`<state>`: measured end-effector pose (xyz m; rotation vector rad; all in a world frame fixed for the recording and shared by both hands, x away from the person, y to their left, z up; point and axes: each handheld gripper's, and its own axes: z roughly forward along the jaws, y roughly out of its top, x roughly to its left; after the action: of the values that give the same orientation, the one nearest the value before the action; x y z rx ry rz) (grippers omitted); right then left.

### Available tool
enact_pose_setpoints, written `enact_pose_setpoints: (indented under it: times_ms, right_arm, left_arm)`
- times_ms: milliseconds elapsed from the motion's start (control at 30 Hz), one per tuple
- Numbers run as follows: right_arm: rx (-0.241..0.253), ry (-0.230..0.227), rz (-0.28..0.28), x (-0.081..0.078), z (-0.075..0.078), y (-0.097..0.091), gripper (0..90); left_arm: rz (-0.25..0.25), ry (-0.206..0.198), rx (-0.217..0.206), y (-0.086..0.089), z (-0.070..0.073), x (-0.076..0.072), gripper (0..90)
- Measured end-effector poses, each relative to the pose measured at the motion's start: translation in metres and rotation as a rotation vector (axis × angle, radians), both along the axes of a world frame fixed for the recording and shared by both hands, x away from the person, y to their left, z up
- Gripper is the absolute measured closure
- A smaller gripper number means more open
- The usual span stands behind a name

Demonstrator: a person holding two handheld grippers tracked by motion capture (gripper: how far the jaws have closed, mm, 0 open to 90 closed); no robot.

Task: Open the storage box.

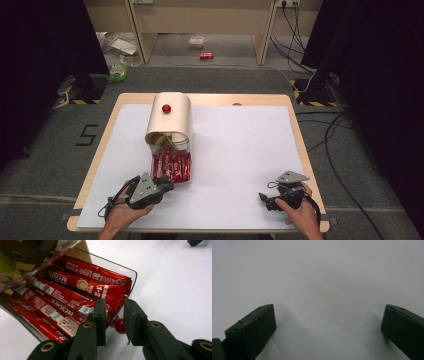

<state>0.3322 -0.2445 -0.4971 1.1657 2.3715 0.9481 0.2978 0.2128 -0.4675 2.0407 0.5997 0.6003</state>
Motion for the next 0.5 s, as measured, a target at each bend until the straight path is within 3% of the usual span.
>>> enact_pose_setpoints:
  times_ms: [367,500]
  right_arm:
    - [0.000,0.001,0.000,-0.0001,0.0000,0.0000,0.3]
    - [0.000,0.001,-0.001,-0.0001,0.0000,0.0001,0.3]
  left_arm:
    - [-0.021,0.045,-0.007,0.0018,-0.0010,-0.0074,74.8]
    - [-0.015,0.042,-0.021,0.0038,-0.0015,-0.0100,75.6]
